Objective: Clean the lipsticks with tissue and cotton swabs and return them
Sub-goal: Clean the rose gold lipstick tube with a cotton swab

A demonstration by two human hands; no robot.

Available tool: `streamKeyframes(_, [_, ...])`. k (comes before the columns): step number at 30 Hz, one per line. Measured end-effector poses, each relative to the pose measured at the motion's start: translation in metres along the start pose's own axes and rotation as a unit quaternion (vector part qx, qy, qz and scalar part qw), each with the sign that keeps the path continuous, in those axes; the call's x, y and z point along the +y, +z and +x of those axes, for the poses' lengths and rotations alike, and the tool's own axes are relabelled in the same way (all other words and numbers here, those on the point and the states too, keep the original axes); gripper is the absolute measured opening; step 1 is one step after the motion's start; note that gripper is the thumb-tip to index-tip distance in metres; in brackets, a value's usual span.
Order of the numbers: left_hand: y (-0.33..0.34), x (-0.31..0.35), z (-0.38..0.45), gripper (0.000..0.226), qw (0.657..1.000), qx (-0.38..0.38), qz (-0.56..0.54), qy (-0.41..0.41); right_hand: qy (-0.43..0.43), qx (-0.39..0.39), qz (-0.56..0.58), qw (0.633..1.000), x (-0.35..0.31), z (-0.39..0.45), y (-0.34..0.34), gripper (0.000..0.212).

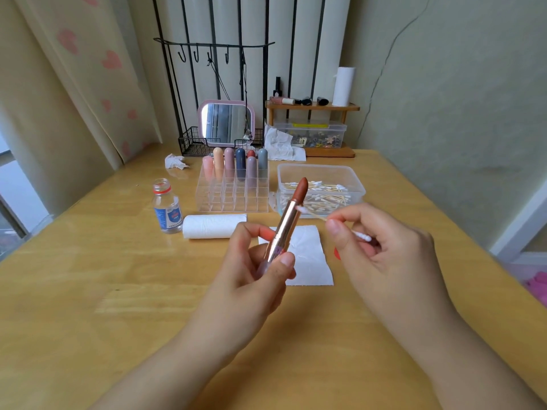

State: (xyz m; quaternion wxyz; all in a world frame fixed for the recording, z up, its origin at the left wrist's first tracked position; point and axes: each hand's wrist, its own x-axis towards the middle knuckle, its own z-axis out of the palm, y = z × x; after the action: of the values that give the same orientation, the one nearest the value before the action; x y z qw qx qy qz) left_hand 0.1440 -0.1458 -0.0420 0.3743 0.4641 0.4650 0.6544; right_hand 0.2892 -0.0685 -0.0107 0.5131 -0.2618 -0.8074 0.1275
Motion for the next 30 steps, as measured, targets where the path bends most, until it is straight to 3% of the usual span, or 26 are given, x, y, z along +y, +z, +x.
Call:
streamKeyframes(6, [0.002,0.0,0.0,0.016,1.0,0.012,-0.02,-0.009,-0.036,-0.042,0.007,0.998,-0.003,-0.007,0.009,0.013])
streamKeyframes(11, [0.002,0.0,0.0,0.034,1.0,0.01,-0.015,-0.014,-0.026,-0.013,0.0,1.0,-0.001,-0.002,0.001,0.009])
streamKeyframes(14, [0.001,0.0,0.001,0.025,1.0,0.005,-0.011,-0.014,-0.028,-0.023,-0.014,0.999,0.002,-0.003,0.0,0.006])
streamKeyframes(18, [0.001,0.001,0.001,0.013,1.0,-0.004,-0.023,-0.006,-0.018,-0.04,-0.024,0.999,0.005,-0.004,0.002,0.018])
streamKeyframes(30, [0.001,-0.002,-0.001,0.018,1.0,-0.017,0.015,-0.003,0.004,-0.003,0.032,0.999,0.002,-0.001,-0.001,0.01])
